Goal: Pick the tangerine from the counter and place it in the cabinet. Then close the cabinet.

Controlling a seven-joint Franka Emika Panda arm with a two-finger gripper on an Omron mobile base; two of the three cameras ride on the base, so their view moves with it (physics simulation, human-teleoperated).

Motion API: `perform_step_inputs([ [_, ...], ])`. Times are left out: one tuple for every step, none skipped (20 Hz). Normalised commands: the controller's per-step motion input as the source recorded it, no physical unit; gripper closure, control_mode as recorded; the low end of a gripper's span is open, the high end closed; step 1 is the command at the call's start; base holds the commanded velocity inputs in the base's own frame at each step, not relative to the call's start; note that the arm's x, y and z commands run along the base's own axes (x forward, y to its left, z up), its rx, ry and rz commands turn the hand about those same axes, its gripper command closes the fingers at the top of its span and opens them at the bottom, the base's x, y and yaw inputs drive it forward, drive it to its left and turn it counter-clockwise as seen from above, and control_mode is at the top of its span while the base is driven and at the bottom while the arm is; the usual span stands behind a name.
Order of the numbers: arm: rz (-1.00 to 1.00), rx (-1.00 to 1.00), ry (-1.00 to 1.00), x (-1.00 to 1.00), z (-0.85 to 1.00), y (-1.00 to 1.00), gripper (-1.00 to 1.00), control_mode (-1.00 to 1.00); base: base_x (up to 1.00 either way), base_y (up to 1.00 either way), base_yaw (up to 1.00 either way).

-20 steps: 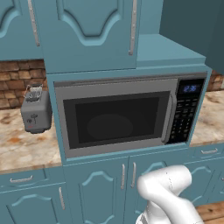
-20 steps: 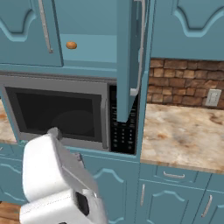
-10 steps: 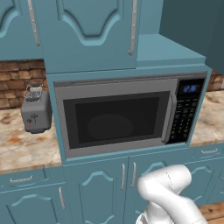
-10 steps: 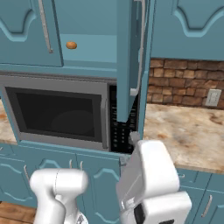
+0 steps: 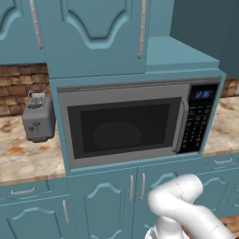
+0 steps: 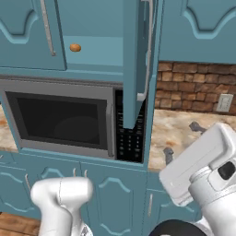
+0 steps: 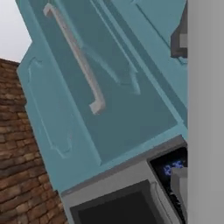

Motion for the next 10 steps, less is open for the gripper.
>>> perform_step_inputs([
  [0.24, 0.27, 0.15, 0.84, -0.29, -0.85, -1.0, -1.0, 0.0, 0.0, 0.0],
  [0.24, 0.27, 0.15, 0.84, -0.28, -0.84, -1.0, -1.0, 0.0, 0.0, 0.0],
  [0.25, 0.25, 0.12, 0.89, -0.27, -0.77, -1.0, -1.0, 0.0, 0.0, 0.0],
  [0.26, 0.23, 0.12, 0.89, -0.26, -0.71, -1.0, -1.0, 0.0, 0.0, 0.0],
  [0.27, 0.21, 0.14, 1.0, -0.23, -0.54, -1.0, -1.0, 0.0, 0.0, 0.0],
  [0.27, 0.2, 0.18, 1.0, -0.2, -0.41, -1.0, -1.0, 0.0, 0.0, 0.0],
  [0.29, 0.16, 0.19, 1.0, -0.2, -0.21, -1.0, -1.0, 0.0, 0.0, 0.0],
  [0.29, 0.14, 0.21, 1.0, -0.2, -0.12, -1.0, -1.0, 0.0, 0.0, 0.0],
  [0.29, 0.13, 0.25, 1.0, -0.19, -0.05, -1.0, -1.0, 0.0, 0.0, 0.0],
  [0.29, 0.12, 0.22, 1.0, -0.16, -0.06, -1.0, -1.0, 0.0, 0.0, 0.0],
])
